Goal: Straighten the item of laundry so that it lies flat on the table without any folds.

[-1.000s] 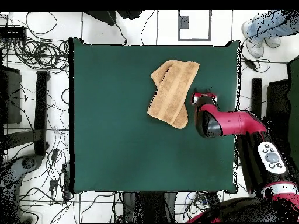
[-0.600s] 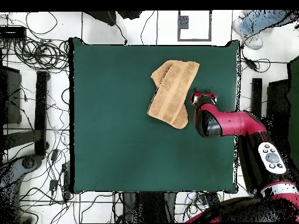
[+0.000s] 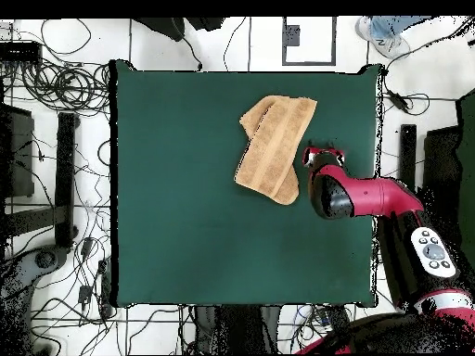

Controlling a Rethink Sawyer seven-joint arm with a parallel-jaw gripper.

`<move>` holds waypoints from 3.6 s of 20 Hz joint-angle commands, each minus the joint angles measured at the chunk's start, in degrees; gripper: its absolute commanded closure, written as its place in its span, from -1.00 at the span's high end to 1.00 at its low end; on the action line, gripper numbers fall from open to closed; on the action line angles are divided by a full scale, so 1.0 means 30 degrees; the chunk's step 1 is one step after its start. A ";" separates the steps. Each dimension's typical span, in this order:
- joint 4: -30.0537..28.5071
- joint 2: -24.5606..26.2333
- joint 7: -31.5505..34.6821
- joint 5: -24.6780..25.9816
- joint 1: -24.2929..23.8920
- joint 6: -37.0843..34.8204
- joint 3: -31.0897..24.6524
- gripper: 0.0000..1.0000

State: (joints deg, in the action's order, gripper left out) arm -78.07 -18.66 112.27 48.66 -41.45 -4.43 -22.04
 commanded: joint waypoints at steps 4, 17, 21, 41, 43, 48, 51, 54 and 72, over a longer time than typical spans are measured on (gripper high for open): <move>-0.4348 0.3884 0.0627 -0.1751 -0.1114 -0.1280 -0.4006 1.00; -0.5107 0.5772 0.4106 -0.2503 -0.2197 0.5629 -0.4279 1.00; -0.4931 0.5964 0.4235 -0.2755 -0.1615 0.7945 -0.3581 1.00; -0.6389 1.4956 0.2517 -0.4173 -0.9428 0.0780 -1.1596 1.00; -0.6566 1.5599 0.2352 -0.5071 -0.9769 0.0339 -1.1799 1.00; -0.7331 1.6506 0.2903 -0.7564 -1.0086 0.0314 -1.1958 1.00; -0.7656 1.6746 0.3019 -0.8479 -1.0101 0.0568 -1.1955 1.00; -0.7946 1.6920 0.2950 -0.9005 -1.0190 0.0694 -1.2048 1.00; -0.6968 1.7948 0.0727 -0.9593 -1.1055 -0.0912 -1.1863 1.00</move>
State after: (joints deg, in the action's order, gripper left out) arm -105.02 32.15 112.27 23.92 -76.58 0.16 -58.19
